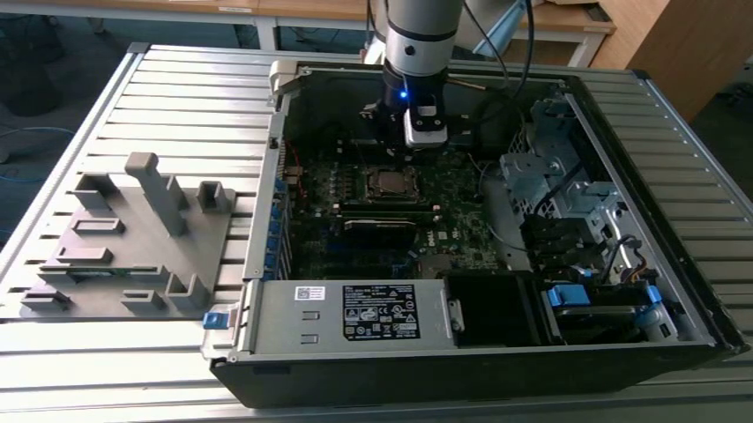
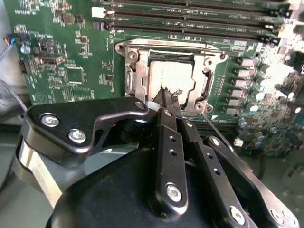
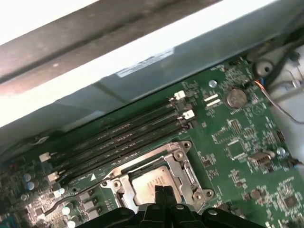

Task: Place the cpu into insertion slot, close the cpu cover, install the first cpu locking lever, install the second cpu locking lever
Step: 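Close the cpu cover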

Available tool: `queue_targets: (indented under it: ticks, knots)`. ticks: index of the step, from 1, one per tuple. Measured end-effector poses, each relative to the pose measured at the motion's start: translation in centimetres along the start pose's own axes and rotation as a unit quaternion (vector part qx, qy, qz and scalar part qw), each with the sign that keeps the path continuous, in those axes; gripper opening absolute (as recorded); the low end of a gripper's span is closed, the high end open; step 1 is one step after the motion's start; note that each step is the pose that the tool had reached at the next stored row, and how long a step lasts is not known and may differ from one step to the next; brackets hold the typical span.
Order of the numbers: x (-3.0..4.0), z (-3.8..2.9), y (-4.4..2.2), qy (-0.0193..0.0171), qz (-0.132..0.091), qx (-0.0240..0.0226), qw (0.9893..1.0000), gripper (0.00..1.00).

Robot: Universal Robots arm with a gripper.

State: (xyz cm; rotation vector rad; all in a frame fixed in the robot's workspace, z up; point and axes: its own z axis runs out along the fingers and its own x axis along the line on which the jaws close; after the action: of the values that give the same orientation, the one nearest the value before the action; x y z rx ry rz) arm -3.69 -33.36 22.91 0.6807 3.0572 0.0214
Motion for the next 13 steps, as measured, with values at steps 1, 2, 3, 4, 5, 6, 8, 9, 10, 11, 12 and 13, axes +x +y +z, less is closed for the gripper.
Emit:
queue_targets:
  ticks: [1,2,3,4,5,6,8,9,10,11,12,13]
  knots:
    - [0.0,0.01,0.0,0.0001,-0.008,-0.0001,1.0,0.1]
    - [0.0,0.01,0.0,0.0003,-0.016,-0.0001,0.9999,0.1]
    - [0.0,0.02,0.0,0.0004,-0.024,-0.0001,0.9997,0.1]
    - [0.0,0.03,0.0,0.0005,-0.032,-0.0003,0.9995,0.1]
    - [0.0,0.04,0.0,0.0006,-0.04,-0.0003,0.9992,0.1]
    - [0.0,0.05,0.0,0.0008,-0.049,-0.0004,0.9988,0.1]
    - [0.0,0.06,0.0,0.0011,-0.066,-0.0005,0.9978,0.1]
    - [0.0,0.07,0.0,0.0012,-0.074,-0.0005,0.9972,0.1]
    - [0.0,0.08,0.0,0.0013,-0.083,-0.0006,0.9966,0.1]
    - [0.0,0.09,0.0,0.0015,-0.092,-0.0007,0.9958,0.1]
    - [0.0,0.1,0.0,0.0016,-0.101,-0.0007,0.9949,0.1]
    - [0.0,0.12,0.0,0.0017,-0.109,-0.0008,0.994,0.1]
